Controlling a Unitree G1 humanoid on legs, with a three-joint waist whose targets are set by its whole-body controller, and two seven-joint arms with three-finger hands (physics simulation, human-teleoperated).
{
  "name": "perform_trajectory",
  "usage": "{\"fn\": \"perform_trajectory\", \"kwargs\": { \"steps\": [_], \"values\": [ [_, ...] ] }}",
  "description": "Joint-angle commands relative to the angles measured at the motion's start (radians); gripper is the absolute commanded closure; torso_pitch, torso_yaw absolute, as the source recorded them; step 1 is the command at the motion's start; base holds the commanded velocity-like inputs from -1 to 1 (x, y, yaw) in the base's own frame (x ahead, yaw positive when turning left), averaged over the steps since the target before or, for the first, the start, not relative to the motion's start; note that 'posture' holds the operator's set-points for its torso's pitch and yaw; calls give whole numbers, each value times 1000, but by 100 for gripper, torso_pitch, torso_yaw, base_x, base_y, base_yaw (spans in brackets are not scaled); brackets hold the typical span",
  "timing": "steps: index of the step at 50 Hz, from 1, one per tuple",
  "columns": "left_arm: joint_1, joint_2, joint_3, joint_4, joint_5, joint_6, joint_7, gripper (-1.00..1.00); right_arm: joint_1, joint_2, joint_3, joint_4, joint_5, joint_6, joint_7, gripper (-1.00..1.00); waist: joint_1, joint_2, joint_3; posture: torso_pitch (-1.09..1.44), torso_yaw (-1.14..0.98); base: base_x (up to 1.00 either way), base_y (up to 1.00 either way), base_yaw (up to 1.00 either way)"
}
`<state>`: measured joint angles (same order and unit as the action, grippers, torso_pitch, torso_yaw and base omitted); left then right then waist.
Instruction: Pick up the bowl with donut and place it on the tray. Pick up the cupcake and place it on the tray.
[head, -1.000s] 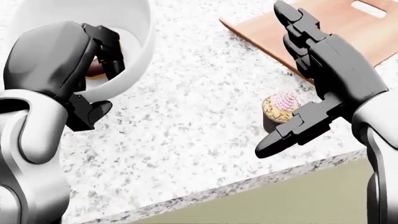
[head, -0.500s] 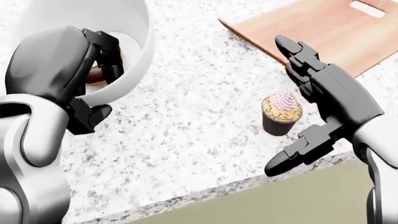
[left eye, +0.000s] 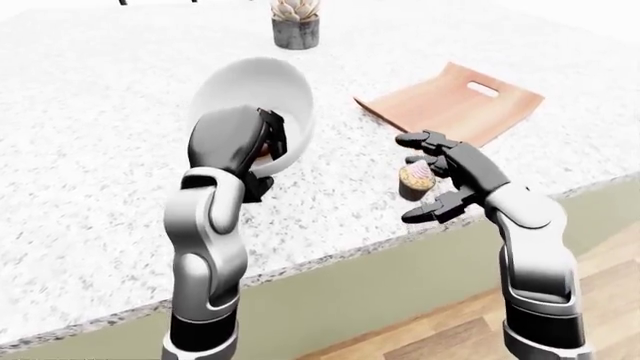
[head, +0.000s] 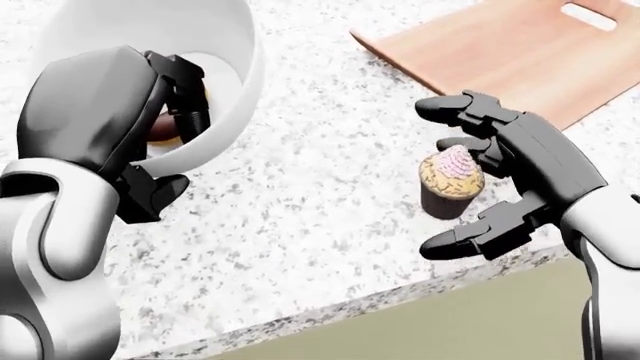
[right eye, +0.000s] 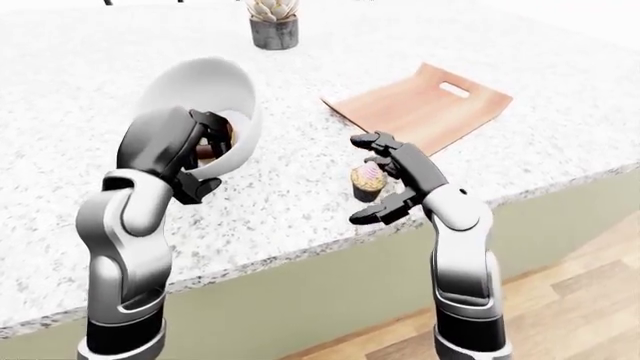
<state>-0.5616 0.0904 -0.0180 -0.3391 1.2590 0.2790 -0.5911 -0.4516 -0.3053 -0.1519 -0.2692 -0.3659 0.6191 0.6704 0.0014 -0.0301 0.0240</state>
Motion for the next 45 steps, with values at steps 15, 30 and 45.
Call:
{"fn": "perform_trajectory", "kwargs": {
  "steps": [15,30,45],
  "values": [
    [-39,-2,8,-71,14,-15,11,100,-14,10,-3,-30,-40,-58,-22,100,2,-5,-30,0,0,0,0,0],
    [-39,-4,5,-87,23,-14,-7,100,-70,-23,-13,-247,-38,106,42,100,3,-1,-20,0,0,0,0,0],
    [-49,-1,10,-115,28,-8,-38,100,-130,-29,11,-370,-110,204,118,100,0,1,-16,0,0,0,0,0]
  ]
}}
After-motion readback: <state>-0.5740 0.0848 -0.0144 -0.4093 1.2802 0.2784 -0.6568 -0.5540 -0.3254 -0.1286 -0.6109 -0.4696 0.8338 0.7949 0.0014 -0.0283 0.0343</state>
